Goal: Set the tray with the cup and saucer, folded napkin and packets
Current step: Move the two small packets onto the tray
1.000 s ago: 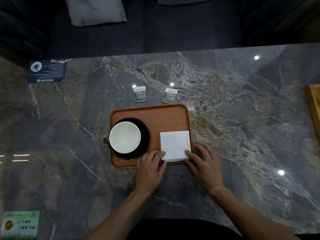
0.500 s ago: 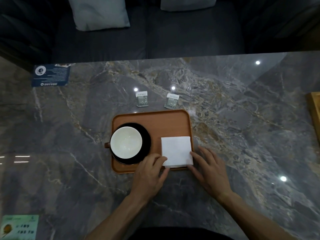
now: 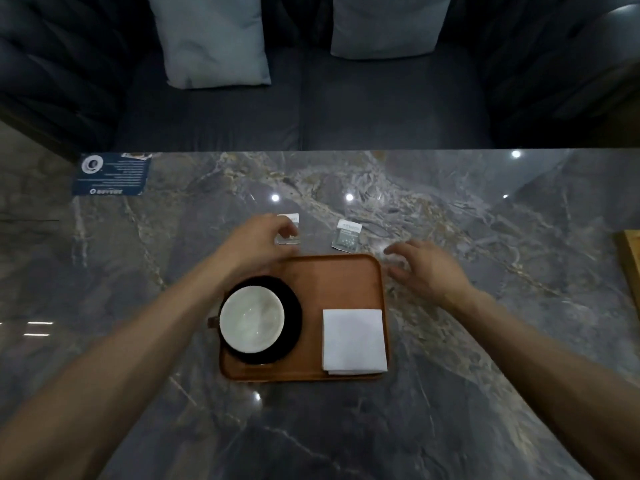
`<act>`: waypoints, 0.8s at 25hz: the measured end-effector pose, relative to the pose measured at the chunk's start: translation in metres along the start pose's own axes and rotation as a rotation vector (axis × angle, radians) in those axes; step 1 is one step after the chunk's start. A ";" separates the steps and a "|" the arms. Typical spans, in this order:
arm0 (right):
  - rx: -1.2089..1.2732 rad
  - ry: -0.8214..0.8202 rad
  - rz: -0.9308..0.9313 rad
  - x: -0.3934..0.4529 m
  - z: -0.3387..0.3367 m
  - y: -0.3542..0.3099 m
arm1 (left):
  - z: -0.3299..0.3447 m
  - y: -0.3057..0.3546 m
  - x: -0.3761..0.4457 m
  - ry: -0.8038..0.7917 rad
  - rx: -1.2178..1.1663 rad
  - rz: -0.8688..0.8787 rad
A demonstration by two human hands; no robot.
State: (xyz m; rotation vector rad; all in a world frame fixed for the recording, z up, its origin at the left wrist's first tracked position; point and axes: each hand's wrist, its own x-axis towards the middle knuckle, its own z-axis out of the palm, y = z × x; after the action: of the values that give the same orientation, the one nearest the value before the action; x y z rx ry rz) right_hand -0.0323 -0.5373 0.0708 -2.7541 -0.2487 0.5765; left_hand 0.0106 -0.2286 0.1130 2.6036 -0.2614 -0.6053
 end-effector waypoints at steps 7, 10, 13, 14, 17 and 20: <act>-0.040 -0.089 0.025 0.072 -0.009 -0.016 | 0.001 -0.043 0.073 -0.118 0.248 -0.088; -0.047 -0.113 0.044 0.091 -0.001 -0.027 | 0.011 -0.051 0.084 -0.106 0.247 -0.080; -0.025 -0.084 0.084 0.099 0.009 -0.038 | 0.020 -0.055 0.087 -0.089 0.203 -0.094; -0.038 -0.071 0.093 0.101 0.012 -0.043 | 0.022 -0.057 0.087 -0.077 0.195 -0.093; -0.090 -0.060 0.110 0.103 0.018 -0.053 | 0.026 -0.059 0.088 -0.045 0.180 -0.096; -0.089 -0.037 0.110 0.103 0.022 -0.057 | 0.027 -0.058 0.089 -0.038 0.161 -0.113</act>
State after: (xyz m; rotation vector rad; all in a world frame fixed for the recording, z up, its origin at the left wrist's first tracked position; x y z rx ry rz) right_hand 0.0456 -0.4541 0.0338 -2.8588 -0.1351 0.6609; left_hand 0.0817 -0.2125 0.0304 2.7783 -0.1832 -0.7001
